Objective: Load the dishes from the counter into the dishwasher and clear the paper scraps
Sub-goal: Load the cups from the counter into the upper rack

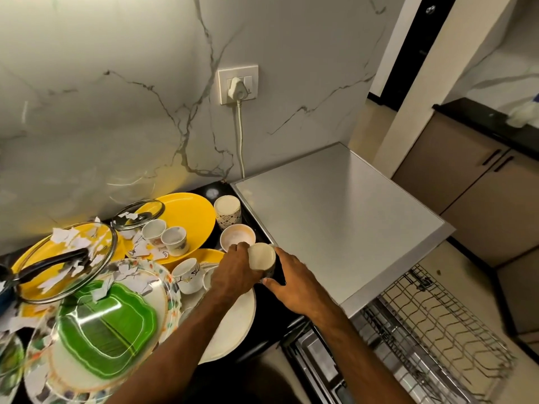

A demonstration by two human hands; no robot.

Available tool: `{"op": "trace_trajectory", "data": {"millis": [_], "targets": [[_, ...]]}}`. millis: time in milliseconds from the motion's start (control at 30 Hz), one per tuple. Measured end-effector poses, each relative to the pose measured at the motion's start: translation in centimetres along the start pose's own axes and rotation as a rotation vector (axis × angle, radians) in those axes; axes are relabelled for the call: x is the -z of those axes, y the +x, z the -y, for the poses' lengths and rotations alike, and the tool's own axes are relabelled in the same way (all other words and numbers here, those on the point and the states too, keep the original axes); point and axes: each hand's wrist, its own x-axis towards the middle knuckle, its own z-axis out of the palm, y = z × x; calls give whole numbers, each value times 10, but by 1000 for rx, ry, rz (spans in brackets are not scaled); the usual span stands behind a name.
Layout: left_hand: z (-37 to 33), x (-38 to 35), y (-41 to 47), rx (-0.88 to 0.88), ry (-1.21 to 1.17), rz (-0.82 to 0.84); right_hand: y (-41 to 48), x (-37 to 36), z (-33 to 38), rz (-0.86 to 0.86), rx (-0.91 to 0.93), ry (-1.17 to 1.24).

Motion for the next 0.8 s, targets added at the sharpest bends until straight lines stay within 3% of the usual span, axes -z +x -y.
{"op": "trace_trajectory", "data": {"millis": [533,800], "targets": [[27,2,-9,-17,-131,168,19,-27,-3,-20,-19,-206],[22,5,-23,-27,-282,184,-9,-11,-21,-153,47,-74]]}}
